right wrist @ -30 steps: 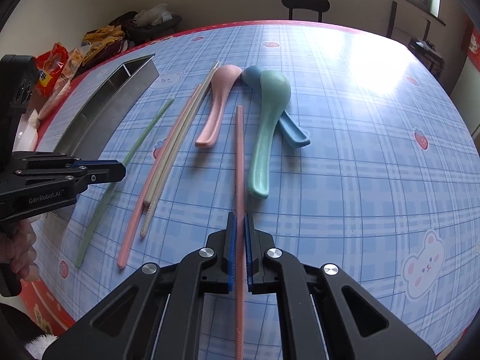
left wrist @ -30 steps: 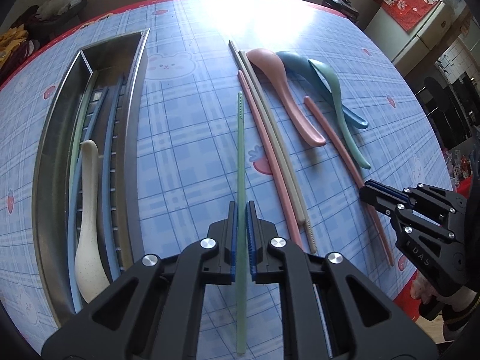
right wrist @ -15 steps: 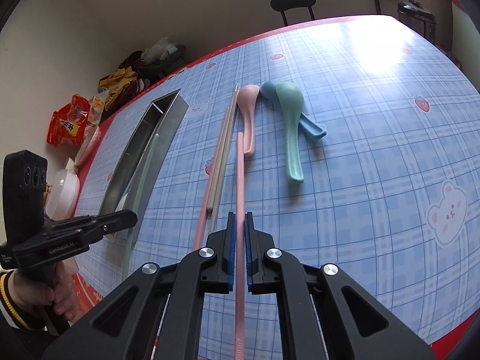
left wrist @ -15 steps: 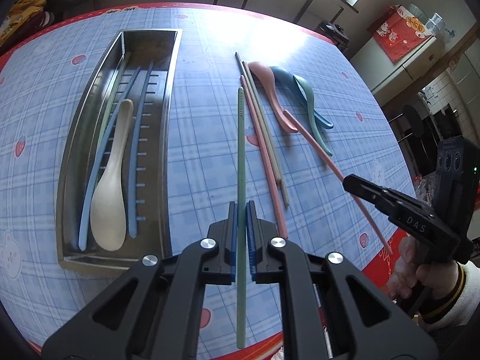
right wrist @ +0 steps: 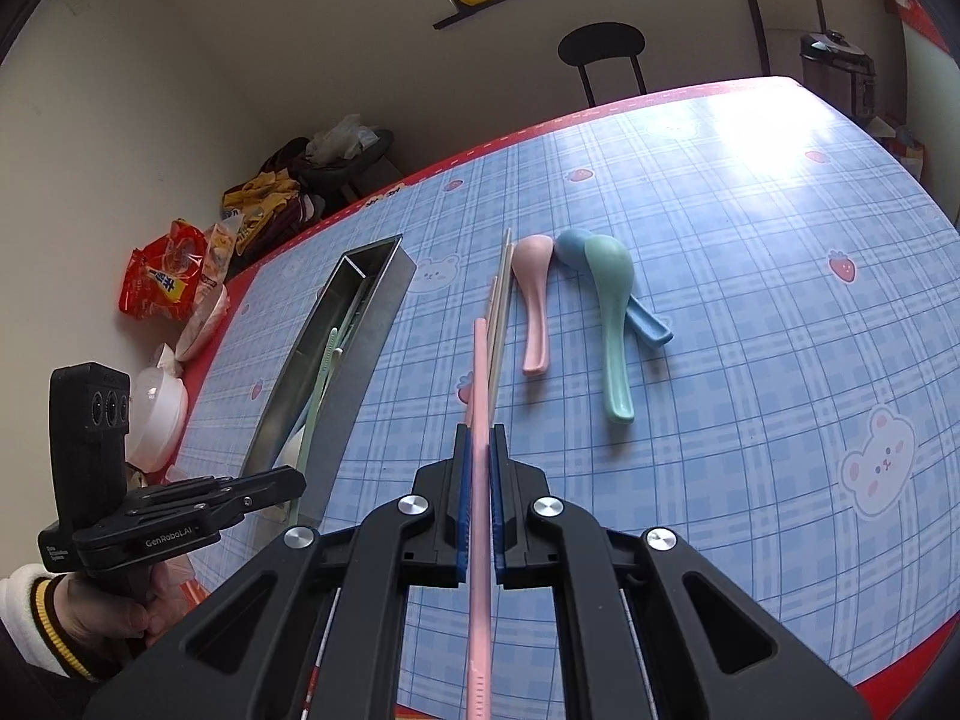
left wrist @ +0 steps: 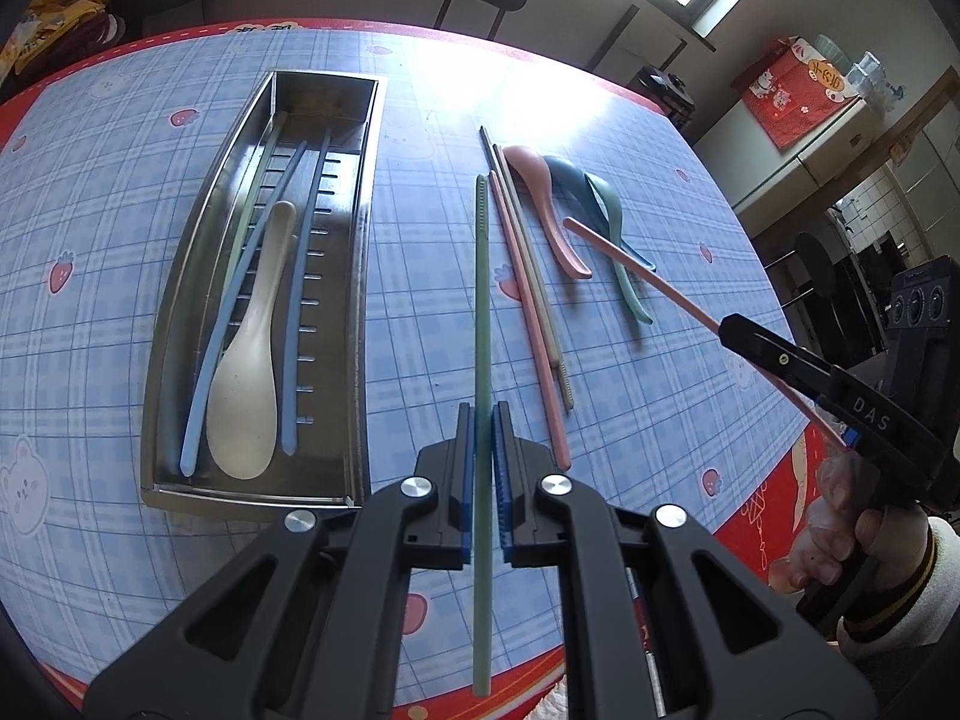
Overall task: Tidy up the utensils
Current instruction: 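Carry the green and pink chopsticks over the steel caddy with both tools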
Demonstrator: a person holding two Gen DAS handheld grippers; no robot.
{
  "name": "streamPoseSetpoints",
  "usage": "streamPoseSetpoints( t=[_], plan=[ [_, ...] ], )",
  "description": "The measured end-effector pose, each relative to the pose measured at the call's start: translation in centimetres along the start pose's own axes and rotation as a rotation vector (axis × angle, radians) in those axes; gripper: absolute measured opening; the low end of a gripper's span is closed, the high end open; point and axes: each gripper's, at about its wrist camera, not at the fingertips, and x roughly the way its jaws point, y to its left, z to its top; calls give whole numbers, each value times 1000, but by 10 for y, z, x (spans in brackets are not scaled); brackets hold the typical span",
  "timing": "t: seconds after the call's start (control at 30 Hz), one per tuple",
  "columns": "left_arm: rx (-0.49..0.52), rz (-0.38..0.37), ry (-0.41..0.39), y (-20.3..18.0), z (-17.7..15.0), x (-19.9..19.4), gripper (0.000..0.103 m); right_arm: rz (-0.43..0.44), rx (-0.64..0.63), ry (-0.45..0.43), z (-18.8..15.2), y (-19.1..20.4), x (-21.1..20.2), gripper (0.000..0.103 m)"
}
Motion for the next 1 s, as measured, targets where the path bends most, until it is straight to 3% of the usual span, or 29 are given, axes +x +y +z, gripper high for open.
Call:
streamPoseSetpoints(
  t=[0.27, 0.6, 1.0],
  plan=[
    [-23, -7, -32, 9, 9, -18, 10, -1, 11, -20, 10, 4, -6, 6],
    [-81, -14, -75, 49, 32, -54, 10, 10, -12, 3, 32, 29, 12, 6],
    [-64, 2, -60, 90, 83, -39, 10, -15, -106, 33, 73, 84, 57, 6]
  ],
)
